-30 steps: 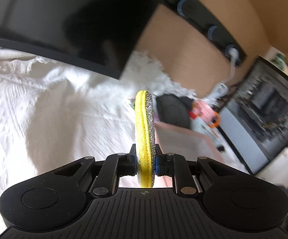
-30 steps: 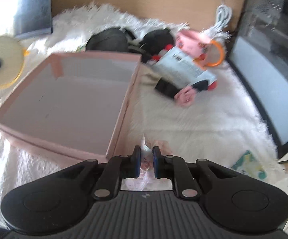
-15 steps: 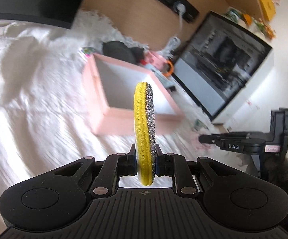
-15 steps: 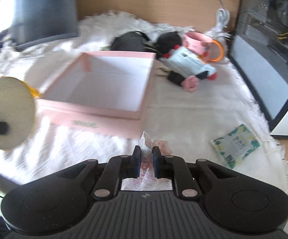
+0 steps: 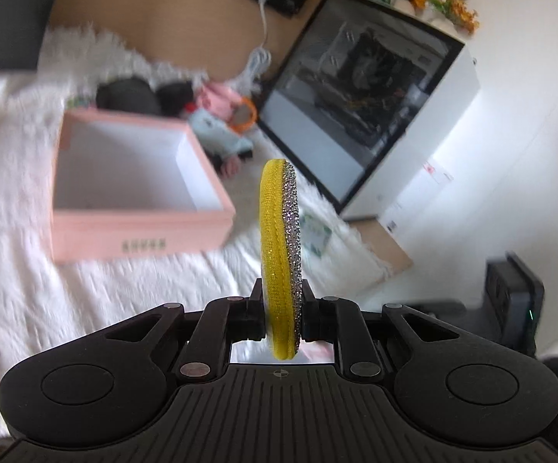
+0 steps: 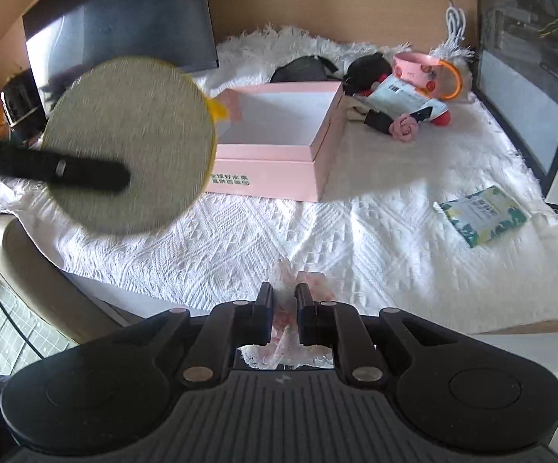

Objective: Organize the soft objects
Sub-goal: 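Drop the yellow pad into the pink box with left tool while right tool carries scrunchie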

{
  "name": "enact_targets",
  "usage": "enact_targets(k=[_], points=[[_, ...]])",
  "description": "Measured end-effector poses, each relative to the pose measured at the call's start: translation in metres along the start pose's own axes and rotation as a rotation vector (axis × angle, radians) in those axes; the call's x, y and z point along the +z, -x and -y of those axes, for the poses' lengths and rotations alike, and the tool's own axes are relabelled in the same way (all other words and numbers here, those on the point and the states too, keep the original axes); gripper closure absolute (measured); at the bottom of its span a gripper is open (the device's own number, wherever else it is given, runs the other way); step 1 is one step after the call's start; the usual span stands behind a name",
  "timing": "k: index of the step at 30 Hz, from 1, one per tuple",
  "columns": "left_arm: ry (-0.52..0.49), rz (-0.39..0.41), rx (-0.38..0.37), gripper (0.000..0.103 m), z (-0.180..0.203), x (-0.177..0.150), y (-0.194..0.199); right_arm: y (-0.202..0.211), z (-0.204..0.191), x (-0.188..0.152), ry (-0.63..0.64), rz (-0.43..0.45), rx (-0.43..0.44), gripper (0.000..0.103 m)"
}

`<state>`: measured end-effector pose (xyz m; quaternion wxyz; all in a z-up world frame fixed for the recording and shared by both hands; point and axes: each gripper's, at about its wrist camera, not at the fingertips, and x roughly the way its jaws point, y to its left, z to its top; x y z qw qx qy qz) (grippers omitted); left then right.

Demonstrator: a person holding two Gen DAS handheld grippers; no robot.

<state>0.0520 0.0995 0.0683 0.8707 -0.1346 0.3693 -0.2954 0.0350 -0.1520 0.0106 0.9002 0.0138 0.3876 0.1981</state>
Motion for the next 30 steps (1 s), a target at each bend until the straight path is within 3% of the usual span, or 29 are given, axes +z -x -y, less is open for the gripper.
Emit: enact_targets(k=[6, 11, 16, 21, 26, 30], points=[[-0.041, 0.131, 0.096, 0.085, 0.015, 0.046, 0.003, 0.017, 0.018, -0.005, -0.012, 0.062, -0.015, 0.091], [-0.096, 0.188, 0.145, 0.085, 0.027, 0.075, 0.001, 0.03, 0.025, -0.002, -0.022, 0.108, -0.017, 0.091], [-0.05, 0.256, 0.197, 0.084, 0.009, 0.093, -0.021, 0.031, 0.023, 0.001, -0.01, 0.127, -0.012, 0.091], [-0.032, 0.282, 0.335, 0.084, -0.011, 0.088, -0.043, 0.023, 0.016, 0.002, -0.002, 0.111, -0.007, 0.091], [0.098, 0.282, 0.342, 0.084, -0.036, 0.076, -0.027, 0.02, 0.015, 0.009, 0.0, 0.113, -0.026, 0.091], [0.117, 0.236, 0.365, 0.084, -0.04, 0.05, -0.012, 0.02, 0.013, 0.031, 0.034, 0.136, -0.033, 0.091]])
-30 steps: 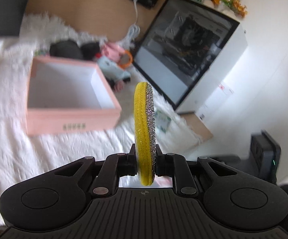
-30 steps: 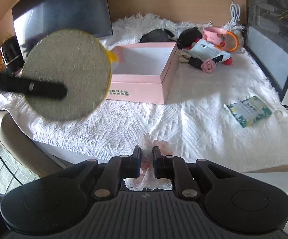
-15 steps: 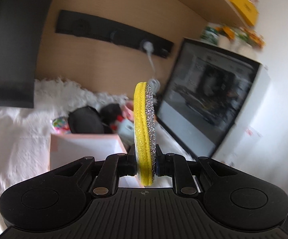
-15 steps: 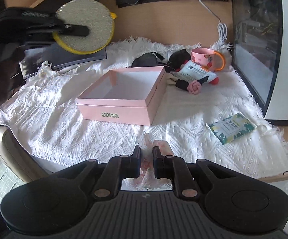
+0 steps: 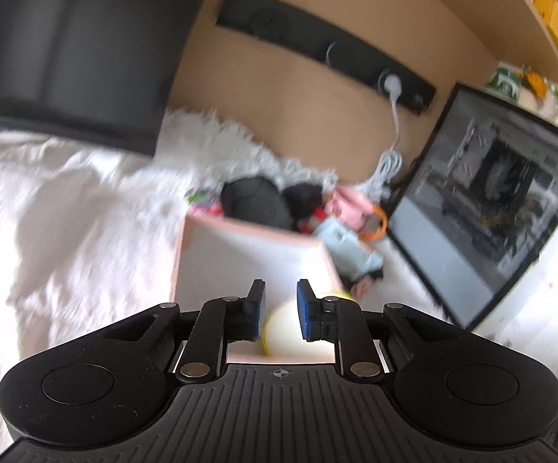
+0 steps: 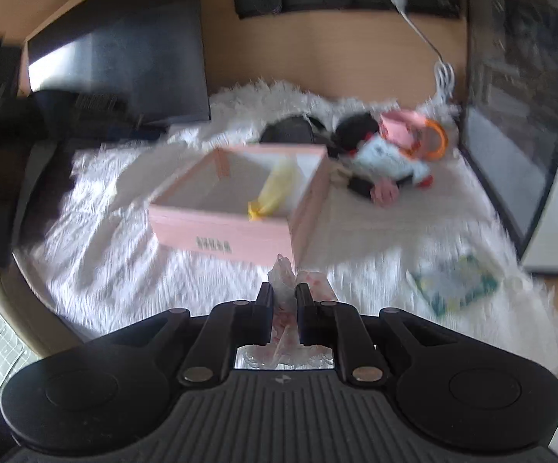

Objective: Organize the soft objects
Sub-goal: 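Drop the yellow pad into the pink box with left tool while right tool carries scrunchie, then release the pink scrunchie into the pink box with the right tool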

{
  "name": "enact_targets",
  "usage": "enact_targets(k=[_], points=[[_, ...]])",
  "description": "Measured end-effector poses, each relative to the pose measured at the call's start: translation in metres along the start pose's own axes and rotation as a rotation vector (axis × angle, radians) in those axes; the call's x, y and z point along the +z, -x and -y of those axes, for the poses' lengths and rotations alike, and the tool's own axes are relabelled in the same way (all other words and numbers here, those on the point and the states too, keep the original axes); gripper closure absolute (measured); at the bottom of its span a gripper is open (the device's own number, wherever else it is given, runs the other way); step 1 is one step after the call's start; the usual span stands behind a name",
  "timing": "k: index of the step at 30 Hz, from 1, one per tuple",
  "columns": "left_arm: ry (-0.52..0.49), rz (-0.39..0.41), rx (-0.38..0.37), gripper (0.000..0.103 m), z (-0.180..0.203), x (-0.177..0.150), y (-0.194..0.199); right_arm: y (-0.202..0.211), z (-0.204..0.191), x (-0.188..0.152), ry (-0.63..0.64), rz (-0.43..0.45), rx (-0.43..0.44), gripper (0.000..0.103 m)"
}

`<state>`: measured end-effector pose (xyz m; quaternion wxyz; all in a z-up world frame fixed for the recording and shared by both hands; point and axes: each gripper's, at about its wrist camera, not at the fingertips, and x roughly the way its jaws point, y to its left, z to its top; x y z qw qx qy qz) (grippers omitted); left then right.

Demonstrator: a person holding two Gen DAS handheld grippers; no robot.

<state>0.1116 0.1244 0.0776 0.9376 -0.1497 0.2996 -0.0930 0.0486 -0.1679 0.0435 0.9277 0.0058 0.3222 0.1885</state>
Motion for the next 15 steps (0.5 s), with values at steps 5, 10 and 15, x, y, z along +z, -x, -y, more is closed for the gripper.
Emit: enact_targets(k=[5, 10, 15], points=[[-0.046, -0.137, 0.021, 0.084, -0.005, -0.046, 0.008, -0.014, -0.01, 0.055, 0.068, 0.069, 0.03, 0.091], [-0.028, -0.223, -0.012, 0.084, -0.005, -0.078, 0.009, -0.047, -0.025, 0.119, 0.132, 0.125, 0.071, 0.091], [-0.034, -0.255, 0.011, 0.084, -0.01, -0.086, 0.006, -0.099, -0.031, 0.173, 0.106, 0.109, 0.122, 0.075]])
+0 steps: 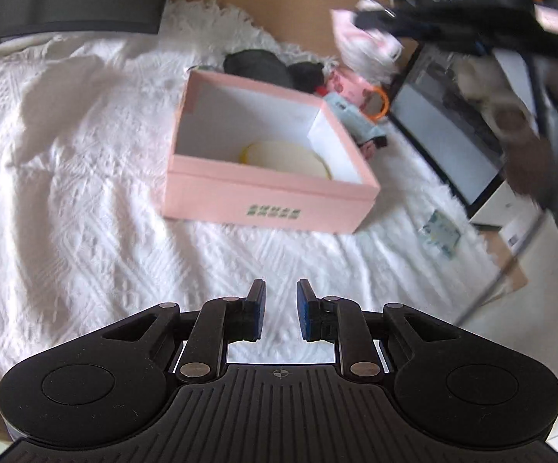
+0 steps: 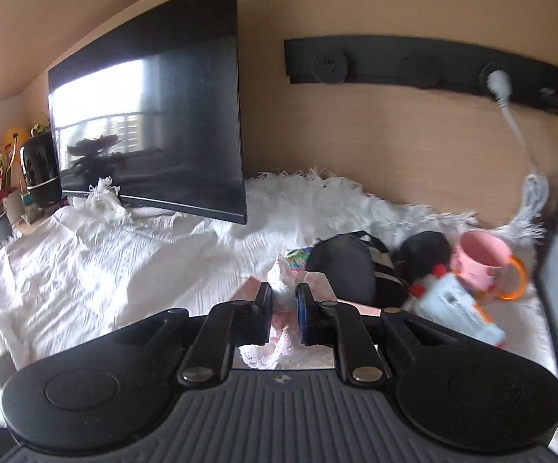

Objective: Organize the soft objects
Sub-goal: 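Release the pink scrunchie into the pink box with the right tool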

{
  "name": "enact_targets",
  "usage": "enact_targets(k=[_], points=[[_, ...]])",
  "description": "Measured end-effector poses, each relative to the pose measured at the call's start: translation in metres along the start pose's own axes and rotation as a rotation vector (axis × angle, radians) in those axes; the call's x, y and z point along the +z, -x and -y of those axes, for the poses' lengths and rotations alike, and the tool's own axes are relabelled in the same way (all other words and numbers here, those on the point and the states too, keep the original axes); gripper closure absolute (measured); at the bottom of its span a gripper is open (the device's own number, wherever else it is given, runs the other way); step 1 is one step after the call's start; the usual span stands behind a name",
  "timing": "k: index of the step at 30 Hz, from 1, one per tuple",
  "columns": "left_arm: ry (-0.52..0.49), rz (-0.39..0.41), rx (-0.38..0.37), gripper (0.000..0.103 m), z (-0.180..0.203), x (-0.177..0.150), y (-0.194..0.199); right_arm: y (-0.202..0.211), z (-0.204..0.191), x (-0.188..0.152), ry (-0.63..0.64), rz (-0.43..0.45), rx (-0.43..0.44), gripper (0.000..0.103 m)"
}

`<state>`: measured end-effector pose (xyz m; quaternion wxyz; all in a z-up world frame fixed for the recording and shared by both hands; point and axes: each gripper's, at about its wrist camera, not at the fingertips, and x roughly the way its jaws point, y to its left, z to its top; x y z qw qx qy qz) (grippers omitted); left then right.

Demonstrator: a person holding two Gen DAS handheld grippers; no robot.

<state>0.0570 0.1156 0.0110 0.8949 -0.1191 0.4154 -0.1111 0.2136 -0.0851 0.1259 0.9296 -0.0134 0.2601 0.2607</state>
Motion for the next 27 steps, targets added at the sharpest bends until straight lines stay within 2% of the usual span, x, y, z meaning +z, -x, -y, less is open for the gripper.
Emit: enact_targets(k=[2, 8, 10, 13, 15, 17, 21, 23, 27], points=[[0.006, -0.013, 0.012, 0.084, -0.006, 0.002, -0.003, -0.02, 0.0, 0.005, -0.023, -0.023, 0.015, 0.04], [0.01, -0.041, 0.033, 0.084, -0.023, 0.012, -0.015, -0.043, 0.007, -0.018, -0.078, -0.057, 0.032, 0.017], [-0.015, -0.045, 0.024, 0.084, -0.023, 0.017, -0.018, -0.04, 0.012, -0.03, -0.086, -0.053, -0.014, 0.013], [-0.061, -0.033, -0.001, 0.084, -0.021, 0.026, -0.021, -0.031, 0.025, -0.052, -0.091, -0.029, -0.164, 0.005], [-0.084, -0.035, -0.018, 0.084, -0.021, 0.03, -0.024, -0.025, 0.039, -0.069, -0.122, -0.02, -0.287, 0.005], [-0.105, -0.05, -0.03, 0.084, -0.022, 0.032, -0.029, -0.025, 0.061, -0.082, -0.181, -0.047, -0.364, 0.005], [-0.14, -0.078, -0.041, 0.084, -0.027, 0.032, -0.035, -0.04, 0.114, -0.099, -0.351, -0.13, -0.391, 0.011], [-0.154, -0.085, -0.044, 0.084, -0.032, 0.033, -0.034, -0.053, 0.131, -0.103, -0.395, -0.133, -0.419, 0.02], [-0.172, -0.081, -0.034, 0.084, -0.044, 0.034, -0.029, -0.086, 0.152, -0.1, -0.459, -0.11, -0.449, 0.022]])
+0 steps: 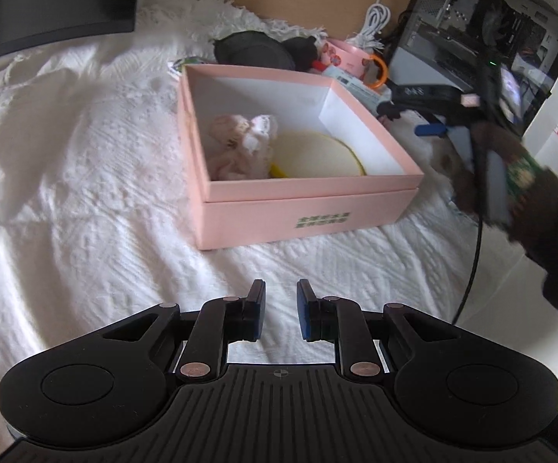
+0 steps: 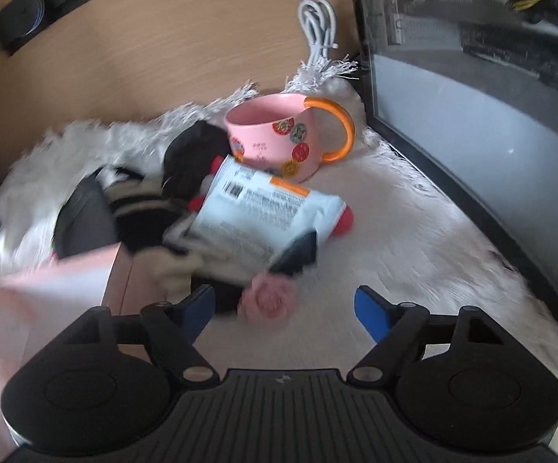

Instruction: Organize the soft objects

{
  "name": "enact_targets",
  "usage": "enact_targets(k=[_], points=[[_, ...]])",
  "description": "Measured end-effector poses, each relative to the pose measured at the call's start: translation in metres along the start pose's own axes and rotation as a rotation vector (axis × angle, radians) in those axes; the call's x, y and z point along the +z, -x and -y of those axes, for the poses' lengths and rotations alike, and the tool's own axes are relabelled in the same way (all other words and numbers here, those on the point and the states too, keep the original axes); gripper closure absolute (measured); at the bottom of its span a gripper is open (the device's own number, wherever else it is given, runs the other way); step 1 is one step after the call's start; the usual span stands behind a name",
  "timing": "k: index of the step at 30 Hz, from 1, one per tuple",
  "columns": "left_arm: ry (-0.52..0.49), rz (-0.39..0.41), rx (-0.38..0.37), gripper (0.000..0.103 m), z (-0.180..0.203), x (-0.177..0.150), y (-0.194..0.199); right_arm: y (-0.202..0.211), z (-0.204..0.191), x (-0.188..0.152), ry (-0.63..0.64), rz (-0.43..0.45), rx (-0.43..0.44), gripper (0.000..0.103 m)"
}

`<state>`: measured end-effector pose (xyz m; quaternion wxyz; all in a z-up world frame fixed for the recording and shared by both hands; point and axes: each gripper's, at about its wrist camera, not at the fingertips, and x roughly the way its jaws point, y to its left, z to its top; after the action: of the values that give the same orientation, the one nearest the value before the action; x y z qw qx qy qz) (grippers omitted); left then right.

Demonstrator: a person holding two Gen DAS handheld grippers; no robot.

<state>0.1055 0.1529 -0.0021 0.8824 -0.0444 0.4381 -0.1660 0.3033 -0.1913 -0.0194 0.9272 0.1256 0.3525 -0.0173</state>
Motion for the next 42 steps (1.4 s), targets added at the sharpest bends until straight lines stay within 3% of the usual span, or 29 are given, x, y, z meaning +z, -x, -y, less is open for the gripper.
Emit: enact_targets(k=[3, 5, 7, 12, 15, 19, 21, 26, 28, 31, 34, 35, 38, 42], points=[[0.013, 0.009, 0.005, 0.084, -0.011, 0.001, 0.005, -0.025, -0.002, 0.012, -0.057, 0.009, -0.027, 0.027], [0.018, 0.016, -0.001, 0.084, -0.016, 0.003, 0.007, -0.04, -0.004, 0.018, -0.066, -0.006, -0.052, 0.064], [0.017, 0.025, -0.025, 0.084, -0.019, 0.007, 0.007, -0.049, -0.004, 0.022, -0.061, -0.051, -0.046, 0.081], [-0.04, 0.044, -0.163, 0.084, -0.003, 0.023, 0.001, -0.017, 0.0, 0.016, -0.028, -0.086, -0.058, 0.084], [-0.116, 0.06, -0.252, 0.084, 0.026, 0.038, -0.007, 0.019, 0.01, 0.009, -0.011, -0.073, -0.077, 0.084], [-0.151, 0.084, -0.304, 0.084, 0.077, 0.063, -0.022, 0.06, 0.037, -0.008, 0.016, -0.077, -0.113, 0.084], [-0.135, 0.091, -0.304, 0.084, 0.1, 0.075, -0.037, 0.076, 0.049, -0.02, 0.06, -0.062, -0.136, 0.084], [-0.014, 0.062, -0.176, 0.084, 0.152, 0.114, -0.089, 0.089, 0.087, -0.049, 0.134, -0.061, -0.105, 0.084], [0.027, 0.059, -0.129, 0.084, 0.167, 0.129, -0.108, 0.091, 0.1, -0.053, 0.162, -0.046, -0.073, 0.081], [0.083, 0.055, -0.031, 0.084, 0.182, 0.148, -0.13, 0.093, 0.116, -0.055, 0.201, -0.016, 0.001, 0.051], [0.123, 0.08, -0.006, 0.084, 0.186, 0.151, -0.132, 0.101, 0.113, -0.05, 0.287, 0.034, 0.069, 0.042], [0.118, 0.085, 0.011, 0.084, 0.188, 0.15, -0.13, 0.106, 0.107, -0.046, 0.34, 0.065, 0.104, 0.036], [0.132, 0.09, 0.06, 0.084, 0.184, 0.138, -0.12, 0.106, 0.084, -0.033, 0.463, 0.124, 0.17, 0.032], [0.171, 0.082, 0.089, 0.084, 0.167, 0.117, -0.099, 0.079, 0.04, -0.009, 0.558, 0.133, 0.23, 0.019]])
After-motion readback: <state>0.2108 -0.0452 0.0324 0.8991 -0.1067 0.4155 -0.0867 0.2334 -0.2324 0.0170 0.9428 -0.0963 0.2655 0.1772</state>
